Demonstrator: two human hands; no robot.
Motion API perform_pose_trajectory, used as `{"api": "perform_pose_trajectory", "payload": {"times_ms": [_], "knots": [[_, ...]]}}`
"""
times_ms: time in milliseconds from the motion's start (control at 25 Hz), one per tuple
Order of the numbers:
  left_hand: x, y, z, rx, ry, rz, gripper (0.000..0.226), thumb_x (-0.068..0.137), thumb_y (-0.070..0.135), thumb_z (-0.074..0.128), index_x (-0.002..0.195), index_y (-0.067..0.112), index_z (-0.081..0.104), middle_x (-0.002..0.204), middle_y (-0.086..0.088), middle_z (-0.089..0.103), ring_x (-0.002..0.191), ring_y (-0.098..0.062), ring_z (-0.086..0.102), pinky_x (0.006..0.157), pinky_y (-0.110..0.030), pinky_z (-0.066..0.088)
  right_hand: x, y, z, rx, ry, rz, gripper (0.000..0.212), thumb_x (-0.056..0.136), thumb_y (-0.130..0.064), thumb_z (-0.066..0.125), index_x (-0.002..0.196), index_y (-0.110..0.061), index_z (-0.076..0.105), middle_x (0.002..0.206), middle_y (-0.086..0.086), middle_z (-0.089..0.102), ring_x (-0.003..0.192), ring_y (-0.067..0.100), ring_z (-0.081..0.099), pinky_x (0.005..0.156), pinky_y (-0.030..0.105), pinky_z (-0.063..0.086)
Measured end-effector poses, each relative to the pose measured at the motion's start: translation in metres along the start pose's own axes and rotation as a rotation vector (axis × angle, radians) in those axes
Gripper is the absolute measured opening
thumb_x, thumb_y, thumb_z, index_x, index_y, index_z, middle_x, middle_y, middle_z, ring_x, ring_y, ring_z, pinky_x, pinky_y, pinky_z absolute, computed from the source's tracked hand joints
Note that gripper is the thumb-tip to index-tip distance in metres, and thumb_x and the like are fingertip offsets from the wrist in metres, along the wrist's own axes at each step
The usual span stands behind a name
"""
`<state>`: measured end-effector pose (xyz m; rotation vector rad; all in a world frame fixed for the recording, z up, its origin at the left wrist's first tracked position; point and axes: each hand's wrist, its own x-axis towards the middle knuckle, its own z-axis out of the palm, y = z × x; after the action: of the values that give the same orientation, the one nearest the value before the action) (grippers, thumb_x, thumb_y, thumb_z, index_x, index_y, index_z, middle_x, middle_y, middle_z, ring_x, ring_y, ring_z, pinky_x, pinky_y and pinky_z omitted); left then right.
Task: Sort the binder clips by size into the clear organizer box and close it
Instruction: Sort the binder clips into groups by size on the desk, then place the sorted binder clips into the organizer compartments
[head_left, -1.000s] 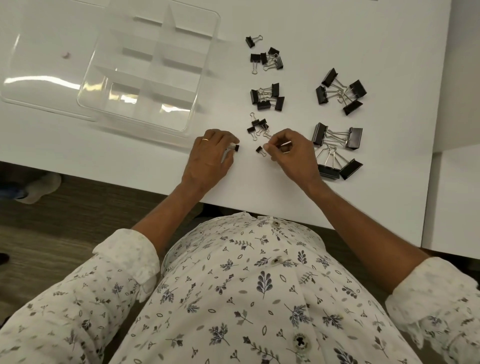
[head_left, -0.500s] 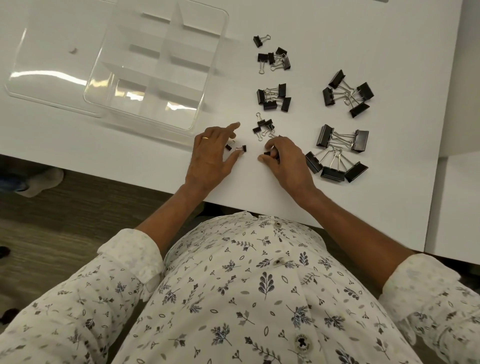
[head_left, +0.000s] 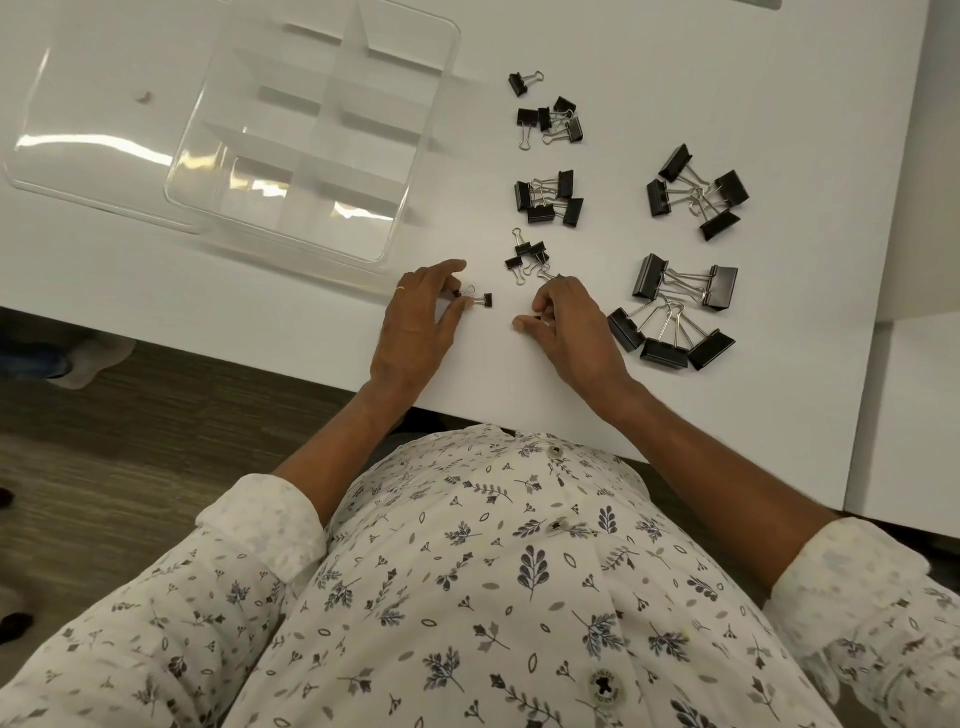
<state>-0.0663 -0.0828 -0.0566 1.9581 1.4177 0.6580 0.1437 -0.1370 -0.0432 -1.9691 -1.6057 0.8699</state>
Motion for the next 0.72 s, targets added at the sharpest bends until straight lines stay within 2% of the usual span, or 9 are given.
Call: {"api": "perform_pose_trajectory", "payload": {"times_ms": [160,360,400,480,600,720], "knots": [[0.009,0.009,0.001,-0.086,-0.044,0.091,0.037,0.098,0.011,0.066,0.134,0.015,0.059,0.115,0.000,0.063,0.096,-0.010,0.060,0.090,-0.021,0.052,-0.009,0.004,-0.003,-0.038,-0.027,0.000,0.035,0.092,-0.035,0.076,0.109,-0.012,0.056,0.095,-0.005,0.051,0.076,0.005,0.046,0.067,0.019,0.036],[0.016,0.007,0.009,-0.075,-0.136,0.061,0.040,0.097,0.016,0.070,0.135,0.016,0.061,0.119,0.001,0.068,0.095,-0.012,0.059,0.089,-0.004,0.043,-0.011,0.006,0.001,-0.042,-0.003,-0.010,0.023,0.094,-0.026,0.074,0.105,-0.009,0.061,0.100,-0.004,0.051,0.088,0.010,0.048,0.074,0.019,0.033],[0.015,0.005,0.009,-0.059,-0.146,0.075,0.038,0.098,0.016,0.069,0.135,0.015,0.062,0.118,0.000,0.069,0.097,-0.012,0.059,0.090,-0.006,0.044,-0.011,0.005,0.002,-0.035,-0.007,0.000,0.022,0.095,-0.024,0.073,0.104,-0.009,0.061,0.100,-0.005,0.051,0.089,0.010,0.048,0.075,0.019,0.032],[0.015,0.002,0.009,-0.001,-0.137,0.152,0.030,0.101,0.012,0.062,0.132,0.011,0.065,0.119,-0.004,0.069,0.104,-0.015,0.059,0.096,-0.018,0.047,-0.010,0.003,0.002,-0.011,-0.016,0.024,0.017,0.095,-0.021,0.071,0.102,-0.011,0.060,0.099,-0.005,0.051,0.090,0.012,0.047,0.073,0.019,0.032],[0.016,-0.001,0.012,0.037,-0.087,0.206,0.029,0.105,0.006,0.051,0.130,0.006,0.065,0.123,-0.009,0.068,0.115,-0.022,0.060,0.105,-0.031,0.047,-0.012,-0.001,0.002,0.013,-0.027,0.060,0.014,0.097,-0.018,0.068,0.095,-0.013,0.055,0.091,-0.005,0.051,0.081,0.013,0.046,0.066,0.016,0.032],[0.016,-0.001,0.008,0.023,-0.117,0.174,0.029,0.106,0.013,0.055,0.132,0.008,0.065,0.125,-0.009,0.065,0.118,-0.022,0.058,0.105,-0.027,0.046,-0.011,-0.004,-0.004,0.134,-0.024,0.143,0.013,0.099,-0.016,0.066,0.099,-0.010,0.054,0.084,-0.003,0.055,0.072,0.006,0.047,0.063,0.015,0.036]]}}
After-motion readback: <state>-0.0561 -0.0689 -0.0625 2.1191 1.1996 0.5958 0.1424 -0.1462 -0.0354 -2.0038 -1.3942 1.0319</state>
